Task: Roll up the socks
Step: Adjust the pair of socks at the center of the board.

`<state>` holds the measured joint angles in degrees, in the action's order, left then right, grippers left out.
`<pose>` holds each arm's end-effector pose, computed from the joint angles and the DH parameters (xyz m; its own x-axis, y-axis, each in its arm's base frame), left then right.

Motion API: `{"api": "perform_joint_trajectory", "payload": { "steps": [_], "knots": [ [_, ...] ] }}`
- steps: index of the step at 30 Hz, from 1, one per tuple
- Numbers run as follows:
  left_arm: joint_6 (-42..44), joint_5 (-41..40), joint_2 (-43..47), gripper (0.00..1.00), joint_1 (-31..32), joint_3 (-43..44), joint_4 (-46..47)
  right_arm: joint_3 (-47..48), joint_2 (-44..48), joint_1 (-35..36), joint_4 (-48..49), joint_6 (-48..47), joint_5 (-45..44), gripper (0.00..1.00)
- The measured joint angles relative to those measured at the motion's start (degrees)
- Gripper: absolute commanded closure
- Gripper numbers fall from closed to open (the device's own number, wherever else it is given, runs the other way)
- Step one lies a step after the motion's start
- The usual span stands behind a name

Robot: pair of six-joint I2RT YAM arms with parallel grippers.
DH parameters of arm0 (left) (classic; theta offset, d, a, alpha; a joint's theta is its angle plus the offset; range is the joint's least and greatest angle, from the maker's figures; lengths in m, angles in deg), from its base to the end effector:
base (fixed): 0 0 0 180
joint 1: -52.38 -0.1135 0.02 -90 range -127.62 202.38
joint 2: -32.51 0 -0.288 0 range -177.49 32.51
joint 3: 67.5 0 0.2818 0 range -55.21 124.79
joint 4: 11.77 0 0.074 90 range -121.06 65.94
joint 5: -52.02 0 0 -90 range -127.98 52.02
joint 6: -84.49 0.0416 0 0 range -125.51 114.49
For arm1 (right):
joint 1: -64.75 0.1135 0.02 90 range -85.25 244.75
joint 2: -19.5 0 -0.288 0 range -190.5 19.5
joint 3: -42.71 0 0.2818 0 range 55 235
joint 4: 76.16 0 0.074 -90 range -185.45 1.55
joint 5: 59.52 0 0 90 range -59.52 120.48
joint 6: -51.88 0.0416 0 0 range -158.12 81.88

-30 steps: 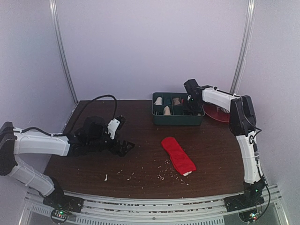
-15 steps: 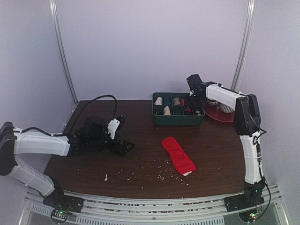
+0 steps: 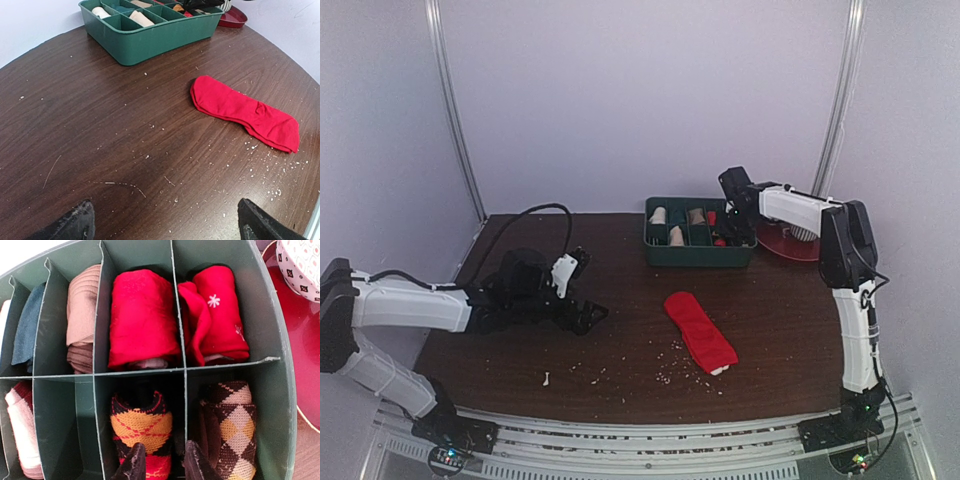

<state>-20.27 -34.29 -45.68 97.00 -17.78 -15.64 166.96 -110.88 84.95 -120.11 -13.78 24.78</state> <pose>0.2162 -0.2171 0.1993 -0.5566 0.1921 -0.8082 0.6182 0.7457 -0.2485 0.5278 0.1898 0.2143 -0.7728 0.1527 -0.6161 0.0381 0.9800 0.1951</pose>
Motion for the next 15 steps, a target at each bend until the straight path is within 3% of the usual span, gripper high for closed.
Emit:
{"api": "perform_joint_trajectory", "payload": {
  "steps": [4, 10, 15],
  "knots": [
    [0.26, 0.11, -1.03, 0.02, 0.00, 0.70, -0.09, 0.00, -0.02, 0.00, 0.31, -0.44, 0.07, 0.73],
    [0.24, -1.84, -0.76, 0.02, 0.00, 0.74, -0.96, -4.87, 2.86, 0.48, 3.87, -2.84, 0.00, 0.51],
    [-0.87, -5.14, 0.85, 0.02, 0.00, 0.74, -1.29, -8.55, 9.22, 2.47, 5.14, -7.02, 0.02, 0.45]
  ]
}}
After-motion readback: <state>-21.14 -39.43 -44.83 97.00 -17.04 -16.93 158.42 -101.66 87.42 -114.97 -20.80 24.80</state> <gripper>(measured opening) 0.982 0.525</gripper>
